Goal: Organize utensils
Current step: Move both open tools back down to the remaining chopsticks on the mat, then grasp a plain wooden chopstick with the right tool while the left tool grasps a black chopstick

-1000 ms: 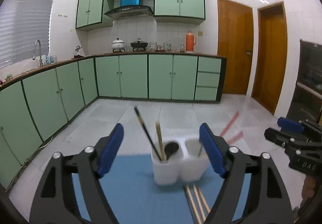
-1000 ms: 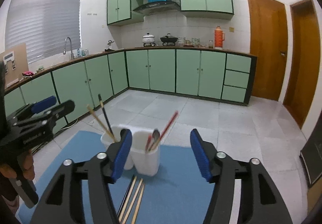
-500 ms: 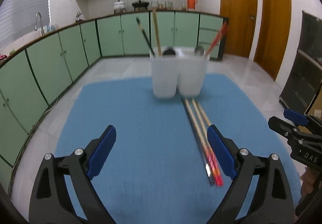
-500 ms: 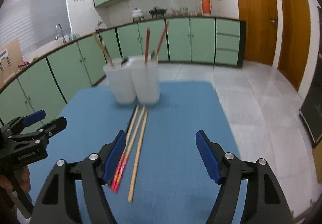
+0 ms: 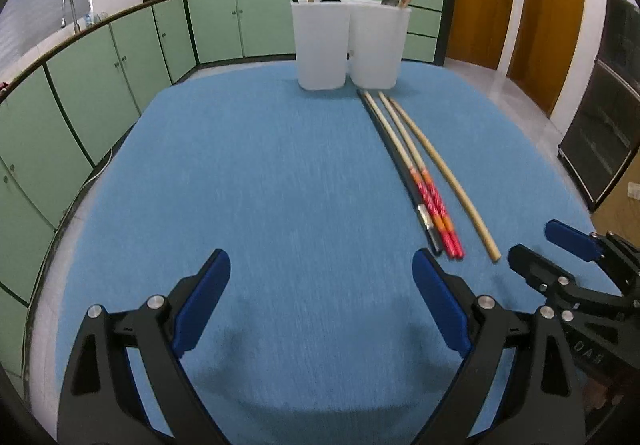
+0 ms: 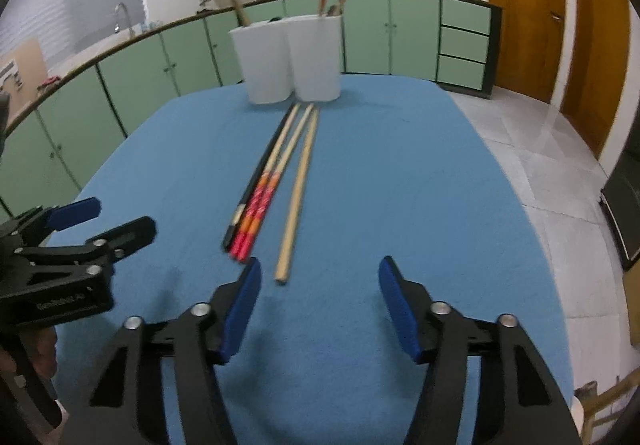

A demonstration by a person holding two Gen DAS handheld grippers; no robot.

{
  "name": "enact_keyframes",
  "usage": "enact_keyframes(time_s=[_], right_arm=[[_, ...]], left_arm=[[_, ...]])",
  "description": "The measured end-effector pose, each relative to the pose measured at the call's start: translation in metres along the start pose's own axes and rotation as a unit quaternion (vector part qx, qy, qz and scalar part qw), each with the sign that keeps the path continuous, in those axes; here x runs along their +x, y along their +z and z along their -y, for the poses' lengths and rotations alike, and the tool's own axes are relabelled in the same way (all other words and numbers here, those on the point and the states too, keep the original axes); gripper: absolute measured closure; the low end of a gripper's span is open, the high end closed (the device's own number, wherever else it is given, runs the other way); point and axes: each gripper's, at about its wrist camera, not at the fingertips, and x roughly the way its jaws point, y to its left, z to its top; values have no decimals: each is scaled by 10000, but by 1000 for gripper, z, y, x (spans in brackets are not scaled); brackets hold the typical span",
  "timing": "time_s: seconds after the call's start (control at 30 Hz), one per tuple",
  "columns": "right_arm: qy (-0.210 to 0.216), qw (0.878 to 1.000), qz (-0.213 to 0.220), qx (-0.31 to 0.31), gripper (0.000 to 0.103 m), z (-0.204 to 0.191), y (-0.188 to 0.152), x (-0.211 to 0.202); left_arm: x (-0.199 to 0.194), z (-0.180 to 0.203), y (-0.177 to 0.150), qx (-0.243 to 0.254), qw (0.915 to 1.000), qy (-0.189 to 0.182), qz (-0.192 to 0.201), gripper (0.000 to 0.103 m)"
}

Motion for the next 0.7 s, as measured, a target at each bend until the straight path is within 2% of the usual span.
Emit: enact_keyframes(time_s=[0.13, 0.2, 0.4, 0.53, 0.63, 0.7], right_arm=[[18, 10000, -55, -70, 61, -8, -4, 6], [35, 9999, -105, -64, 71, -9, -4, 10], [-15, 9999, -134, -28, 82, -8, -6, 18], [-66, 9999, -130, -60, 85, -12, -5, 22], [-79, 9998, -137, -92, 96, -13, -4, 23], [-67, 9999, -137, -45, 96, -11, -3, 23]], left_arm=[[2, -2, -4, -42, 10000, -22, -48, 13], [3, -2, -5, -57, 10000, -25, -57, 13], [4, -5, -2, -117, 9999, -44, -72, 13], [6, -4, -1, -142, 9998, -59, -82, 13], [6, -1, 0, -155, 9998, -100, -89, 13], [7, 2, 1, -136, 9997, -167, -102, 14]])
